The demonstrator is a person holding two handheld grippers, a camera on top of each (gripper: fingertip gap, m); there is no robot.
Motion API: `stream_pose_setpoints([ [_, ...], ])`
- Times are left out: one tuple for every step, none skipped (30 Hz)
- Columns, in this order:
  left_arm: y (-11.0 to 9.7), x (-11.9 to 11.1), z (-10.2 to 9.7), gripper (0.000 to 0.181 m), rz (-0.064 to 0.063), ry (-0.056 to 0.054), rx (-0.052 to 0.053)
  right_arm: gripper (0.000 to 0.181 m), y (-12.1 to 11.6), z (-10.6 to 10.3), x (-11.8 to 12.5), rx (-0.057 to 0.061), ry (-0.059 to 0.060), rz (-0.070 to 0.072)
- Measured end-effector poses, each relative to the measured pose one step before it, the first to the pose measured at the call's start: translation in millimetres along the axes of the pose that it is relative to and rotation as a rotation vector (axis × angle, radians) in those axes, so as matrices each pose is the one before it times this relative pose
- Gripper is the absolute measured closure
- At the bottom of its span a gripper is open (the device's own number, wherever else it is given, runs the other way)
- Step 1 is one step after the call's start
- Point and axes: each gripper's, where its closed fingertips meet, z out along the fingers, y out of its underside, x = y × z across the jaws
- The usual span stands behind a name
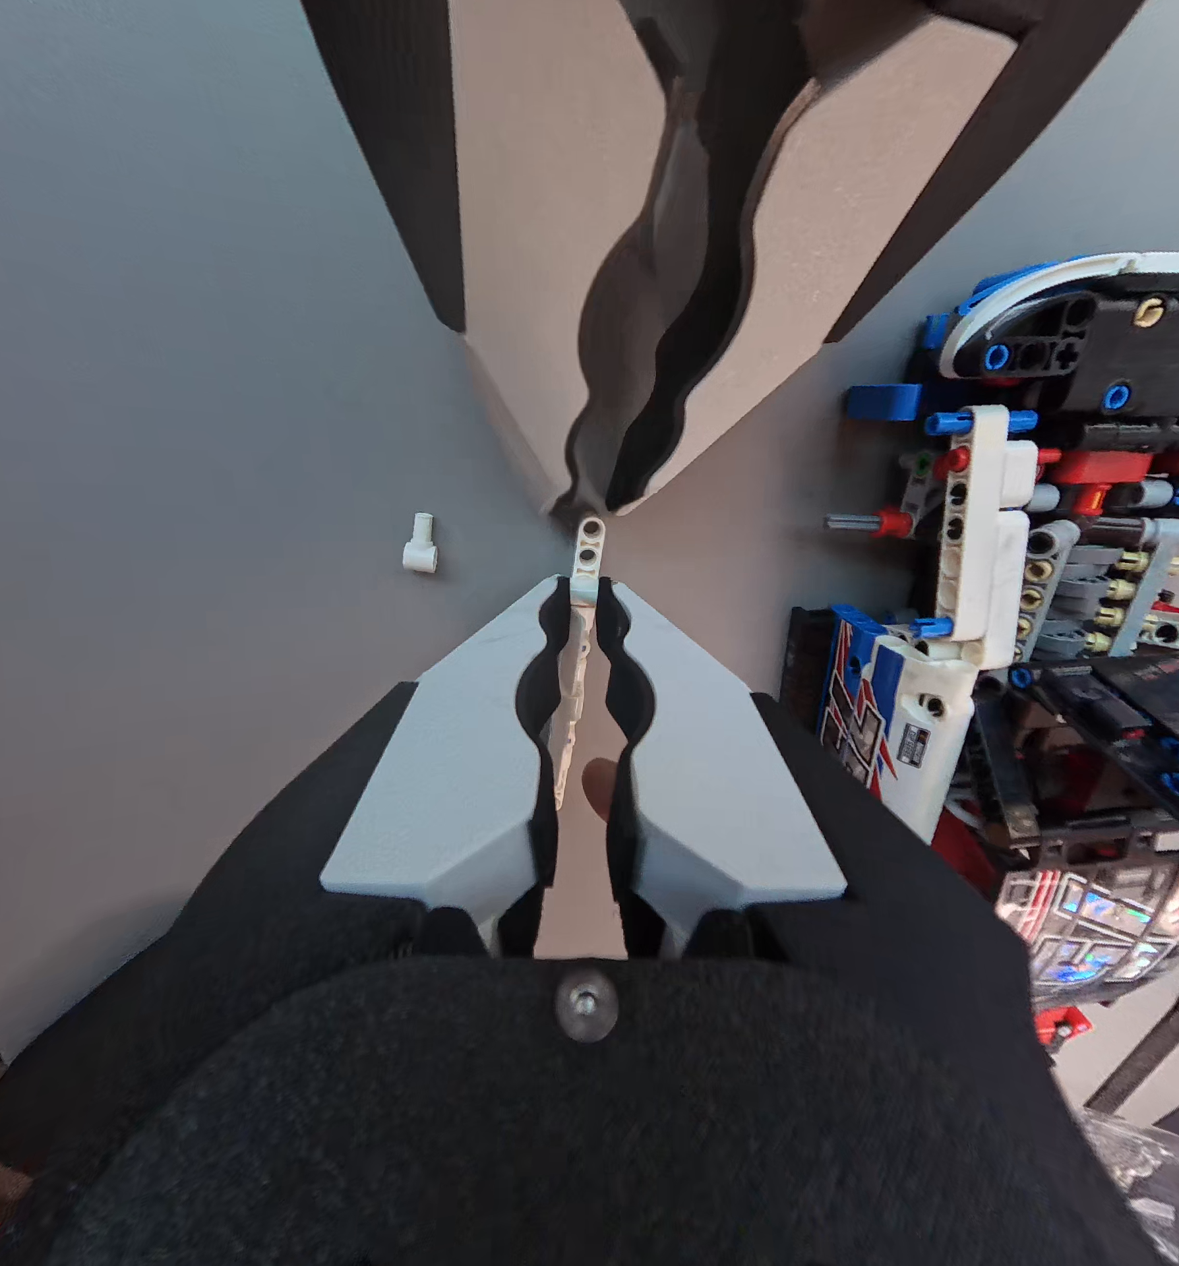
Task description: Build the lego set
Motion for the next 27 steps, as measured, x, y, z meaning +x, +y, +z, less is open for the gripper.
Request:
stream_pose_setpoints([
  [-0.27, 1.09, -0.09, 0.165, 0.0021, 0.0084, 0.0027, 0.175, -0.09, 0.02, -0.04, -0.0035, -0.0035, -0.0089],
  [-0.18, -0.29, 0.07, 0.165, -0.0014, -0.0012, 0.0009, 0.175, 0.11, 0.06, -0.08, -0.0057, -0.0037, -0.0112],
  [-0.06, -1.29, 0.49, 0.167, -0.0021, -0.0082, -0.0018, 0.175, -0.14, 0.12, -0.08, -0.0048, -0.0033, -0.0126],
  [-0.36, -1.06, 0.8, 0.169, 0.0002, -0.0091, -0.0014, 0.175, -0.52, 0.1, -0.1, 0.0003, -0.0018, -0.0131],
  [-0.51, -0.69, 1.09, 0.171, 0.0018, -0.0084, -0.0016, 0.175, -0.49, 0.15, -0.14, 0.0016, -0.0001, -0.0119],
  [-0.68, 0.12, 1.22, 0.174, 0.0046, -0.0042, -0.0015, 0.175, -0.42, 0.15, -0.11, 0.0047, 0.0029, -0.0126],
  [-0.36, 0.57, 0.9, 0.175, 0.0036, -0.0008, -0.0025, 0.175, -0.33, 0.01, -0.07, 0.0038, 0.0054, -0.0039],
  [0.07, -0.02, 0.16, 0.175, 0.0073, -0.0043, -0.0016, 0.175, -0.31, -0.06, -0.05, 0.0026, 0.0081, 0.001],
  [0.19, 0.12, -0.07, 0.175, 0.01, -0.0065, -0.0011, 0.175, -0.27, -0.29, -0.02, 0.002, 0.0108, -0.0029],
  [0.13, 0.36, 0.07, 0.175, 0.0121, -0.0071, -0.0011, 0.173, 0.08, -0.04, -0.27, 0.0012, 0.012, -0.0116],
  [-0.08, -0.13, 0.13, 0.175, 0.0103, -0.01, -0.0001, 0.166, -0.97, 0.22, -1.02, 0.0078, 0.0094, -0.0046],
  [0.1, -0.07, -0.01, 0.175, 0.0067, -0.0084, -0.0002, 0.154, -1.55, -0.18, -3.08, 0.0099, -0.005, 0.0093],
  [0.09, -0.07, 0.01, 0.175, -0.0001, -0.0072, 0.0001, 0.15, -1.44, -0.93, -2.8, 0.0071, -0.002, 0.0114],
  [0.11, 0.0, -0.25, 0.175, -0.0029, -0.0059, 0.0006, 0.15, -1.81, -1.93, -0.75, 0.0102, 0.0174, 0.0051],
  [0.27, 0.08, -0.27, 0.175, -0.001, -0.0039, 0.0003, 0.153, 0.06, -1.82, 2.62, -0.0012, 0.0386, 0.0036],
  [0.22, 0.08, -0.27, 0.175, -0.0018, -0.0017, 0.0003, 0.155, 0.67, -1.47, 3.76, -0.0016, 0.0398, 0.0084],
  [0.17, 0.16, -0.37, 0.175, -0.0017, -0.0002, 0.0002, 0.159, -1.11, -1.22, 1.92, 0.0141, 0.0207, 0.0181],
  [0.27, 0.28, -0.29, 0.175, 0.0, 0.0006, 0.0, 0.164, 0.07, -0.34, 1.84, 0.0062, 0.0135, 0.0262],
  [0.26, -0.01, -0.27, 0.175, 0.0006, -0.0022, 0.0001, 0.167, 2.2, 0.63, 1.8, -0.0097, 0.0094, 0.0214],
  [0.23, -0.05, -0.36, 0.176, 0.0012, -0.0038, 0.0, 0.169, 1.46, 0.94, 1.25, -0.0046, 0.0041, 0.0151],
  [0.3, -0.19, -0.32, 0.175, -0.0004, -0.0061, 0.0004, 0.17, -0.71, 0.9, -0.53, 0.0071, -0.007, 0.0181],
  [0.38, -0.23, -0.42, 0.175, -0.0022, -0.0058, 0.0001, 0.174, -0.94, 0.89, -1.98, 0.0052, -0.0151, 0.0199],
  [0.37, -0.08, -0.41, 0.175, -0.0041, -0.0041, -0.0001, 0.173, -0.26, 0.89, -0.77, -0.0011, -0.0033, 0.0121],
  [0.36, -0.23, -0.3, 0.175, -0.0051, -0.0041, 0.0003, 0.174, -0.42, 0.24, 0.12, -0.0016, 0.0031, -0.0019],
  [0.24, 0.02, -0.24, 0.175, -0.0003, -0.0018, -0.0001, 0.174, -0.3, -0.08, -0.2, -0.0033, 0.0008, -0.009],
  [0.2, 0.12, -0.21, 0.175, 0.0012, 0.0002, -0.0002, 0.175, -0.29, 0.09, -0.21, -0.0003, 0.0022, -0.0205],
  [0.16, 0.3, -0.2, 0.175, 0.0001, 0.0035, -0.0001, 0.175, -0.23, -0.05, -0.21, 0.0047, 0.0038, -0.039],
])
